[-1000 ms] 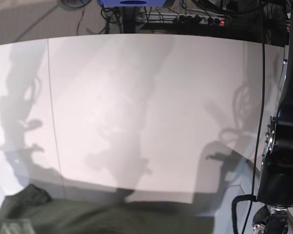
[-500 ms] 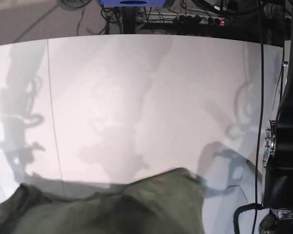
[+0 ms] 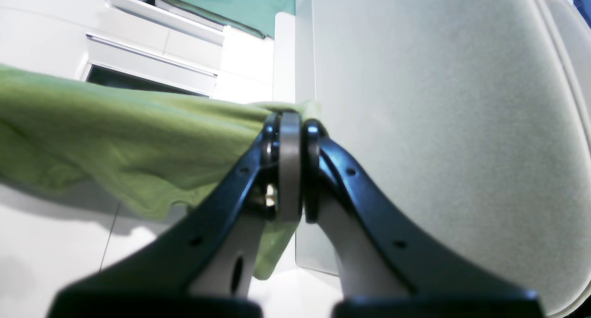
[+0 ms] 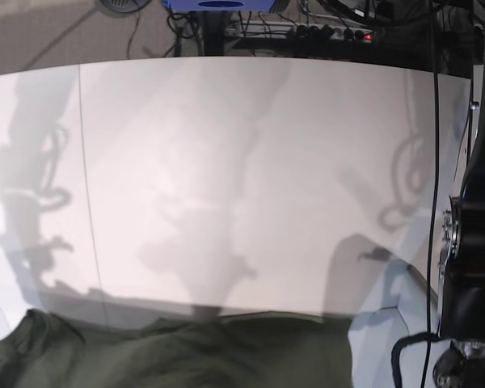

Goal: Layout the t-shirt on the table in an organized manner, then fold the t-shirt properly
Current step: 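Swing the held shirt up and lay it back across the table, then lower the shirt flat with both grippers and pull it taut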

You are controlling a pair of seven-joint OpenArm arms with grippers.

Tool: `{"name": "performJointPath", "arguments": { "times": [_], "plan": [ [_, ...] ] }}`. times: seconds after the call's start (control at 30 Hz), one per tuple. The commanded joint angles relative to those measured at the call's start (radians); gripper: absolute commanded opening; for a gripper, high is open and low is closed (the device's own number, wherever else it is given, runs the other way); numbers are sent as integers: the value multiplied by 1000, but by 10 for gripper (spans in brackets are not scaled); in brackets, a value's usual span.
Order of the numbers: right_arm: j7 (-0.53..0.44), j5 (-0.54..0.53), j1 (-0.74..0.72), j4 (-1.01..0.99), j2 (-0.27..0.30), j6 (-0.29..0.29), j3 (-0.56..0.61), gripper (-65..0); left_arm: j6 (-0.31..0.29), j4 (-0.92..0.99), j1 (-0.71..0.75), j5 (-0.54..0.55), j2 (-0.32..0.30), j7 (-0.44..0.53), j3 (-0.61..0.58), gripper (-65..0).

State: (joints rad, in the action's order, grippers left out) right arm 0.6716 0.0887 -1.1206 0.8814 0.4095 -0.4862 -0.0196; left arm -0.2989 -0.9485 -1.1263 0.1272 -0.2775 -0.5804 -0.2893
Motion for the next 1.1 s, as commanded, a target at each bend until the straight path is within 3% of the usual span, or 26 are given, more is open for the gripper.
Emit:
{"name": "performJointPath", "arguments": {
  "times": [0.0, 0.2, 0.33, 0.5, 0.63, 0.8, 0.97, 1.07],
  "plan": [
    [-33, 3, -40, 15, 9, 14, -3, -650, 11, -13, -47, -5, -4, 23, 6, -650],
    [-201, 3, -80, -37, 1, 14, 0, -650, 11, 62, -119, -7, 24, 93, 6, -650],
    [-226, 1, -157, -60, 1, 11, 2, -650, 11, 130, -183, 1, 33, 101, 8, -650],
    [-220, 1, -185, -57, 7, 7, 2, -650, 11, 73, -183, 1, 28, 95, 8, -650],
    [-123, 1, -103, 22, 10, 7, 0, -650, 11, -23, -116, -1, 17, 69, 8, -650],
    [12, 1, 122, 256, 13, 7, -7, -650, 11, -237, 90, 1, -35, -14, 15, -650],
    [199, 3, 313, 503, 13, 7, -9, -650, 2, -444, 285, -7, -50, -120, 120, -650],
    [287, 3, 406, 612, 7, 7, -10, -650, -46, -551, 386, -7, -70, -194, 163, -650]
  ]
}}
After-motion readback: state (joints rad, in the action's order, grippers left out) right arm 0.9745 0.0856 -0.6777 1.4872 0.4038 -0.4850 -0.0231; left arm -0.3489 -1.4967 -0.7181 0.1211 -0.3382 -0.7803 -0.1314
